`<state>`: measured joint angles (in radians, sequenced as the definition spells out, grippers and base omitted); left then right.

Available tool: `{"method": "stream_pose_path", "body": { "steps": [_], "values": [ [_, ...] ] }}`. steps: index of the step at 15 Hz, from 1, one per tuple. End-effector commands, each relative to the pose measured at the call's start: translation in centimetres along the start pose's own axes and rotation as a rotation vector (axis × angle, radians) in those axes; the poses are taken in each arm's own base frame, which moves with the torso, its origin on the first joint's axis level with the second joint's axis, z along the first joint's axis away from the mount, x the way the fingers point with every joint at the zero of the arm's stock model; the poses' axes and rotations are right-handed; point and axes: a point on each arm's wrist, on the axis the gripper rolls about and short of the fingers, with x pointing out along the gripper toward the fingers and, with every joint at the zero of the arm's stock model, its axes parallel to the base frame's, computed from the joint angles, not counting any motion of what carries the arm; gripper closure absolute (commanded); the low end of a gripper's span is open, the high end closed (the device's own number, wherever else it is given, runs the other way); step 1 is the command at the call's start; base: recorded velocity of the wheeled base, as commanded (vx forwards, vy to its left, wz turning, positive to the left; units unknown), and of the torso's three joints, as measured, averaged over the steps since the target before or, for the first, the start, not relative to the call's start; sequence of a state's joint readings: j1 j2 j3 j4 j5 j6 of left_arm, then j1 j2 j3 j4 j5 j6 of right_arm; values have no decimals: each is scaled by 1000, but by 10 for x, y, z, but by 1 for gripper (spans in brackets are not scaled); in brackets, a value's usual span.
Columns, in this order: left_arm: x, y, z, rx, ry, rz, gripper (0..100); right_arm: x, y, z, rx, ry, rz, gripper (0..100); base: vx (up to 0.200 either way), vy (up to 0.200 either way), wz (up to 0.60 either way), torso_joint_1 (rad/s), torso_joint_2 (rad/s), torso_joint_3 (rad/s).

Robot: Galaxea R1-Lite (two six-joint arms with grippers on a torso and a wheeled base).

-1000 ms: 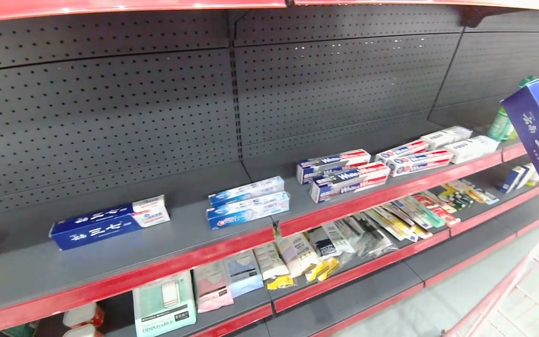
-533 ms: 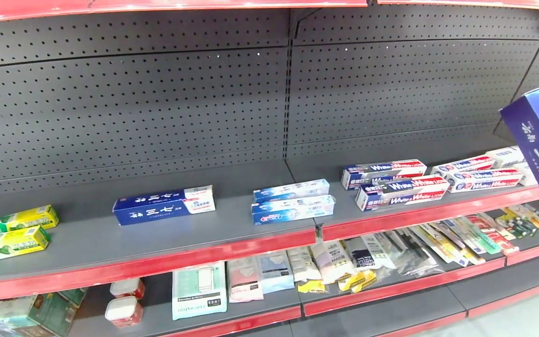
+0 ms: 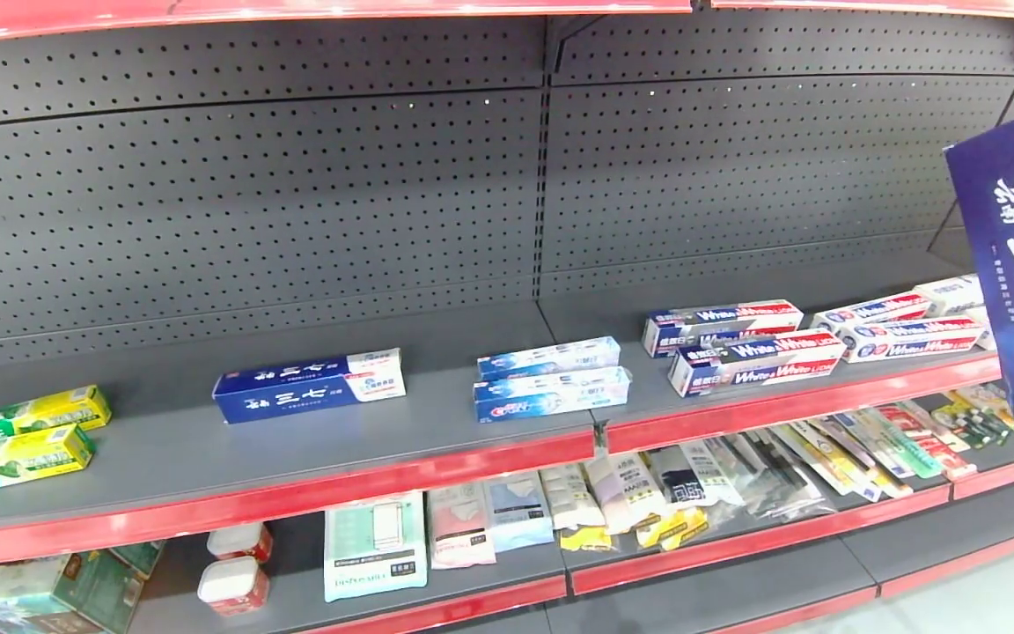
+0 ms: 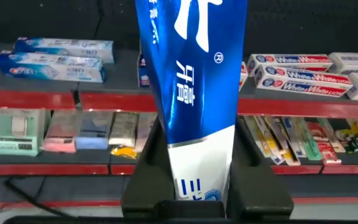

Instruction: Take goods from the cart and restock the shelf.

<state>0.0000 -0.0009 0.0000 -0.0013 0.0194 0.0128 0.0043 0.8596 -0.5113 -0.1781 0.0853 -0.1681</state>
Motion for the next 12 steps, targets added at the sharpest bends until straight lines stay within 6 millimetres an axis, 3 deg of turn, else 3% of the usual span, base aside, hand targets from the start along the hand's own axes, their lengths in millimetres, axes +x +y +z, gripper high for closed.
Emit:
{"method": "stream_pose_path", "body": {
  "steps": [1,4,12],
  "values": [
    [0,0,0,7,-2,2,0,1,-2,-10,8,35,-38,100,0,0,0,0,0,0],
    [0,0,0,55,-2,8,0,-5,1,-21,21,48,-40,100,0,0,0,0,0,0],
    [2,0,2,73,20,13,0,-5,-3,-11,2,24,-80,100,0,0,0,0,0,0]
  ]
}}
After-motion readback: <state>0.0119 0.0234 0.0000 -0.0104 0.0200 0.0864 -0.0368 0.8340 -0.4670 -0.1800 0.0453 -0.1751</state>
